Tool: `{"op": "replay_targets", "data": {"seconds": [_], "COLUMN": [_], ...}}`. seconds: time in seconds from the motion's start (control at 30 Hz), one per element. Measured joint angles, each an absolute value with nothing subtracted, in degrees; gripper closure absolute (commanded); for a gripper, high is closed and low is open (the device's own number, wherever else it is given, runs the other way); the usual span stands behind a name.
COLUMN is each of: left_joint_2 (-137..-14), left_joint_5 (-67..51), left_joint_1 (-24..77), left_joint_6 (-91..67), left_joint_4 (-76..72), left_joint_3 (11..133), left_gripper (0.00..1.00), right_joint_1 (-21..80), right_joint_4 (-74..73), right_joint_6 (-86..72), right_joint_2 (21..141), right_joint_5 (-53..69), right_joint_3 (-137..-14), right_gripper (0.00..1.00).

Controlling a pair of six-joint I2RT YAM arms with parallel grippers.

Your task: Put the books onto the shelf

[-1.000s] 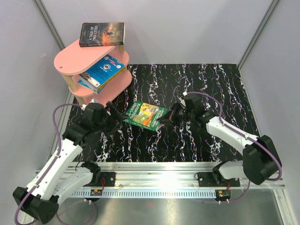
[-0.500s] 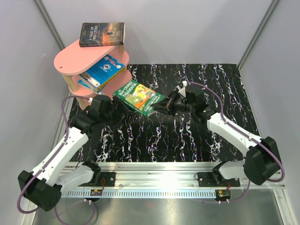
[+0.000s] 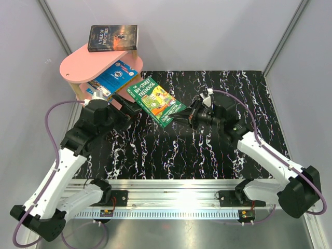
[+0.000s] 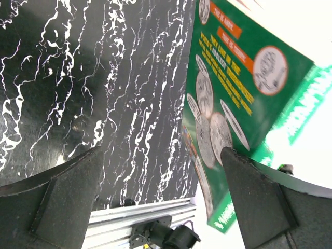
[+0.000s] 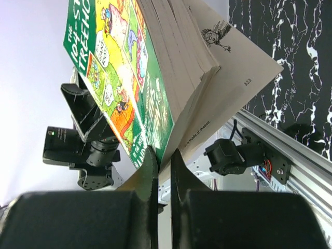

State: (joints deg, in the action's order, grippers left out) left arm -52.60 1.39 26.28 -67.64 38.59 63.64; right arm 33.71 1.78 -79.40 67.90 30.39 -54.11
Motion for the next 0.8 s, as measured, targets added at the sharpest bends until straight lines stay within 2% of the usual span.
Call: {"op": "replay_targets", "data": {"seconds": [0.43, 0.8], "left_joint_2": [-43.5, -46.8], "left_joint_5": [1.7, 2.2], "left_joint_1": [26.3, 26.3], "left_joint_6": [-71.7, -72.4], "left_joint_4": [39.2, 37.8], "left_joint_3": [63.6, 61.4], "left_gripper": [0.01, 0.01], "right_joint_1": [34.3, 34.3], "right_joint_4": [3.1, 3.8], "right_joint_6": [-81.1, -83.5], "right_joint_2": [72.5, 71.5], "right_joint_5": [30.6, 31.2], "right_joint_3": [-54.2, -54.2], "right_gripper": [1.00, 1.00]}}
